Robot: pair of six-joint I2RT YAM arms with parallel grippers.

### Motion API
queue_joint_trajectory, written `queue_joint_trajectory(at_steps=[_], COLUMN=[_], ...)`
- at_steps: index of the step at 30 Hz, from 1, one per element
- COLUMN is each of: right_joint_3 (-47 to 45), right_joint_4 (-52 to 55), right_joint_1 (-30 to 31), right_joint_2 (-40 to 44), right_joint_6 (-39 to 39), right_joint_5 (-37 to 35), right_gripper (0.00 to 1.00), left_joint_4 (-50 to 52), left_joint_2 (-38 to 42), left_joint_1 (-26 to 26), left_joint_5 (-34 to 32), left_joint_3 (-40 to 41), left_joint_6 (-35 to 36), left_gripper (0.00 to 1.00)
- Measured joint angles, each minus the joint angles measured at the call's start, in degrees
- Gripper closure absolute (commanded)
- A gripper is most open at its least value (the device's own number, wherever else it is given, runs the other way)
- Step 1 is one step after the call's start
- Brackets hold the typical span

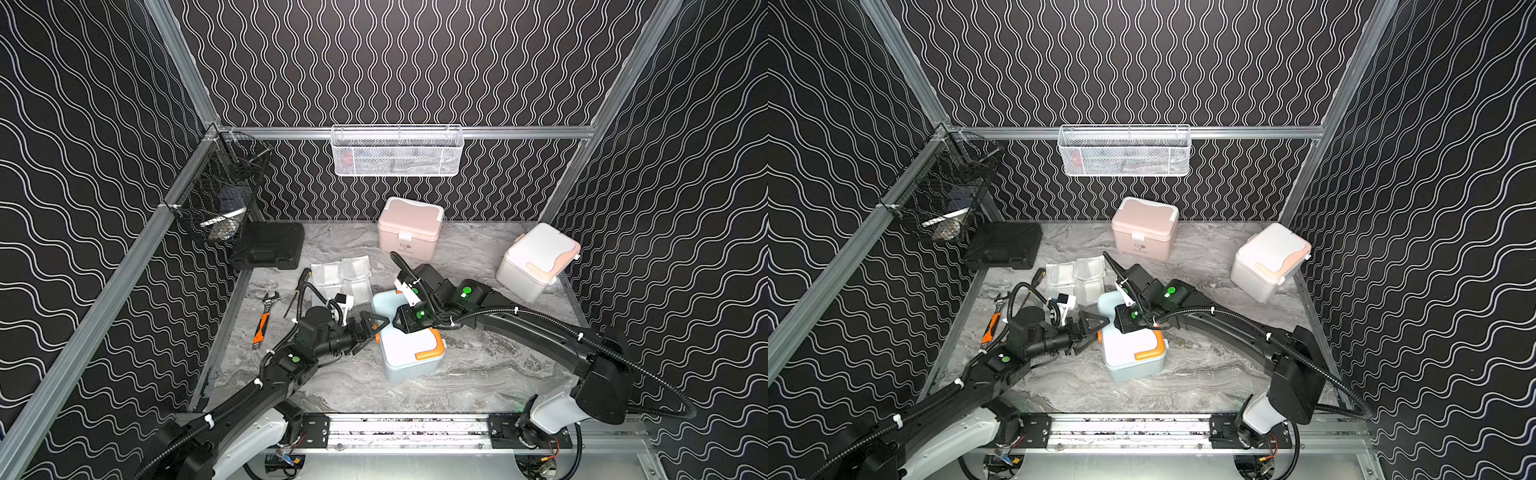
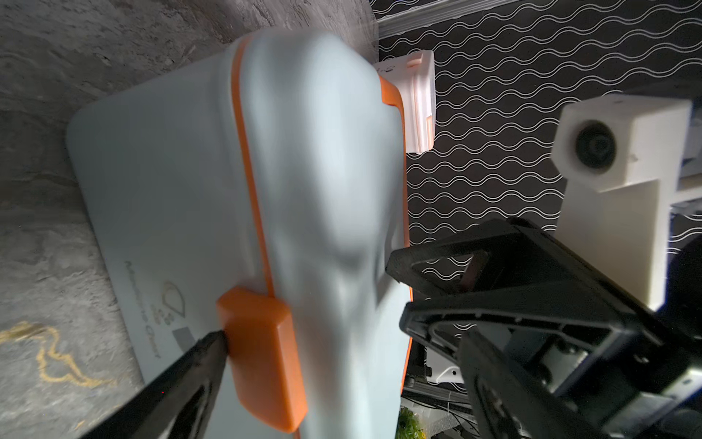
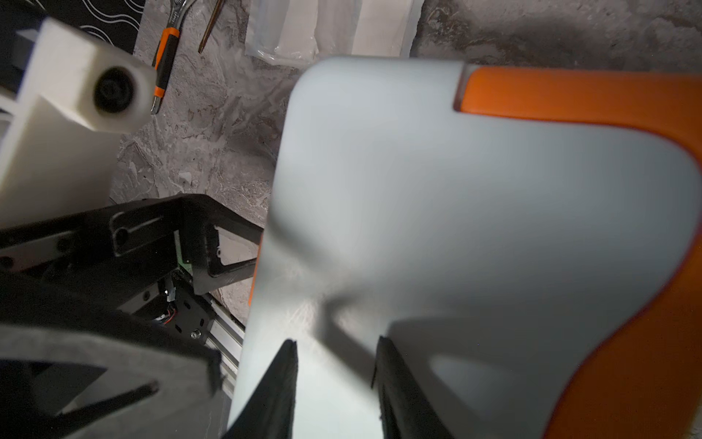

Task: Open first aid kits and take out gauze
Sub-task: Fasten the fastener of the first aid kit.

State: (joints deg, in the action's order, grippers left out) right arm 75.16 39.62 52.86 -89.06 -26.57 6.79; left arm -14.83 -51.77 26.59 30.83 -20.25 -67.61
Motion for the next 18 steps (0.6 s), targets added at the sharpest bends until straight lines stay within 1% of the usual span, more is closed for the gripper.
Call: queue_joint_trajectory(at_steps=[5, 7, 10, 11, 13, 17, 18], right_joint_3=[-0.26, -0.11, 0.52, 0.74, 1.16, 1.95, 2.27], right_joint_4=[-0.76, -0.66, 1.20, 2.43, 4.81, 8.39, 8.92], right_joint_1=[-0.02, -0.02, 0.00, 0.00, 0.00, 0.00, 0.02], right_joint_2=[0.09, 0.28, 0.85, 1.20, 2.25, 5.14, 6.23], right_joint_6=[0.00, 0.00, 0.00, 0.00, -0.02, -0.24, -0.31], right_joint_5=[0.04, 0.07, -0.02, -0.15, -0.92, -2.78, -3.63], right_gripper=[0.62, 0.59, 0.52, 0.49, 0.35, 0.11, 0.06], left_joint_4=[-0.50, 0.70, 4.04, 5.18, 8.31, 16.85, 19.15], left_joint_2=[-0.96, 0.04, 2.97, 4.20, 6.64, 10.29, 11.04], left_joint_1=[1.09, 1.18, 1.22, 1.25, 1.31, 1.36, 1.38], left_joint_5=[-1.42, -1.95, -2.51, -2.56, -3.02, -5.31, -5.57], left_joint_3=[-0.52, -0.76, -2.27, -2.89, -4.22, -6.03, -6.60], left_joint_6=[0.00, 0.04, 1.57, 1.90, 3.76, 6.99, 7.80], left_gripper=[0.01, 0.01, 0.01, 0.01, 0.01, 0.01, 0.01])
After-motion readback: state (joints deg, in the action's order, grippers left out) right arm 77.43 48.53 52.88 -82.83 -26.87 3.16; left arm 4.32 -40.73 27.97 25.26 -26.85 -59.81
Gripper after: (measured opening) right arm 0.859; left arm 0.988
